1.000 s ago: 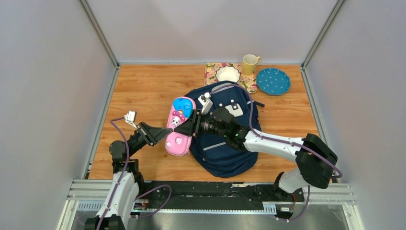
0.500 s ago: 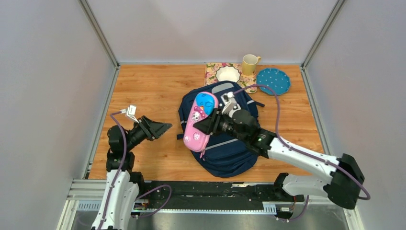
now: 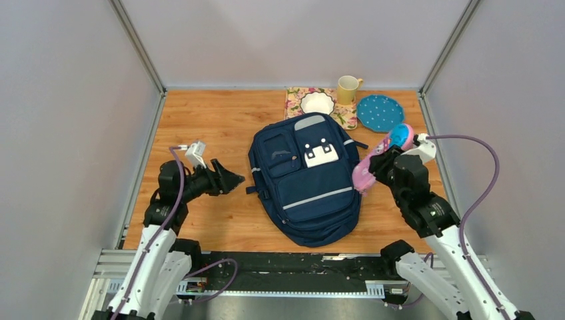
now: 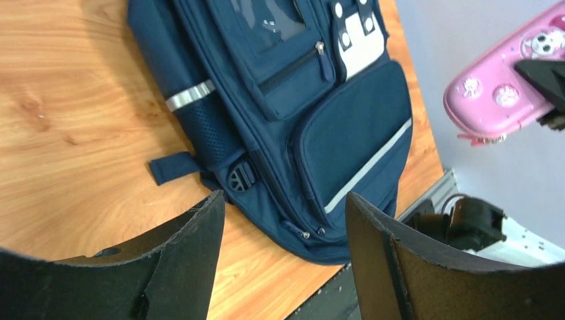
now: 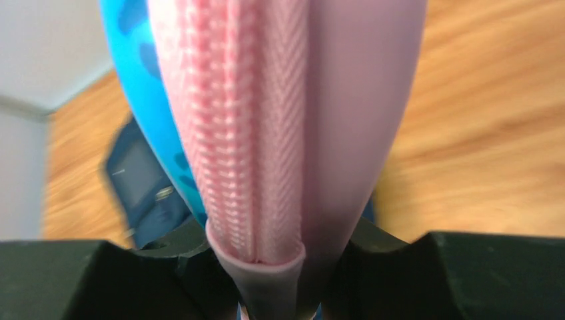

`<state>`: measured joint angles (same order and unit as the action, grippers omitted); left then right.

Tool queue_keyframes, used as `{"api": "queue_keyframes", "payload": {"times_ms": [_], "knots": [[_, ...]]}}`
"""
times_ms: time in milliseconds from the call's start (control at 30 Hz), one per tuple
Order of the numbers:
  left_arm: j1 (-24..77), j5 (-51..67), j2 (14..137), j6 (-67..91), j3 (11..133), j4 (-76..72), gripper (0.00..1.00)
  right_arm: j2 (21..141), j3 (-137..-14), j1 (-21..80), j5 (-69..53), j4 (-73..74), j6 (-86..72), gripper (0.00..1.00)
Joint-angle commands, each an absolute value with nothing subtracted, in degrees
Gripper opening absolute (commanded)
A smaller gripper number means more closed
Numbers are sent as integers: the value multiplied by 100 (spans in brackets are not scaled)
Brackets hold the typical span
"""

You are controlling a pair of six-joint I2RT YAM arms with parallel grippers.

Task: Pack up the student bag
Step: Adjust the student bag at the center of the board.

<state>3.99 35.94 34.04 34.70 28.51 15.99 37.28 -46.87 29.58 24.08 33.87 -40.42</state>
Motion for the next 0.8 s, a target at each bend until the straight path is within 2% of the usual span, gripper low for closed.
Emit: {"api": "queue_keyframes", "payload": {"times_ms": [0, 133, 333, 500, 667, 767], "knots": [[1271, 2876, 3813, 3059, 3339, 1731, 73, 4069, -4931, 1883, 2821, 4201, -3542, 11], [1898, 2602, 4201, 2962, 3559, 1749, 74, 4350, -4650, 1460, 3392, 3912, -3472, 11], [2136, 2549, 4403, 2769, 3691, 1898, 75, 5420, -4193, 984, 2058, 3288, -3226, 10], [2136, 2505, 4263, 2707, 3674, 2013, 75, 5844, -3807, 1002, 109, 2629, -3016, 8], [2223, 2242, 4289, 2366, 3849, 2302, 76, 5827, -3463, 1405, -1158, 2189, -3084, 7], [2355, 2022, 4411, 2119, 4095, 2548, 76, 5696, -3393, 1880, -1467, 2005, -3392, 8]]}}
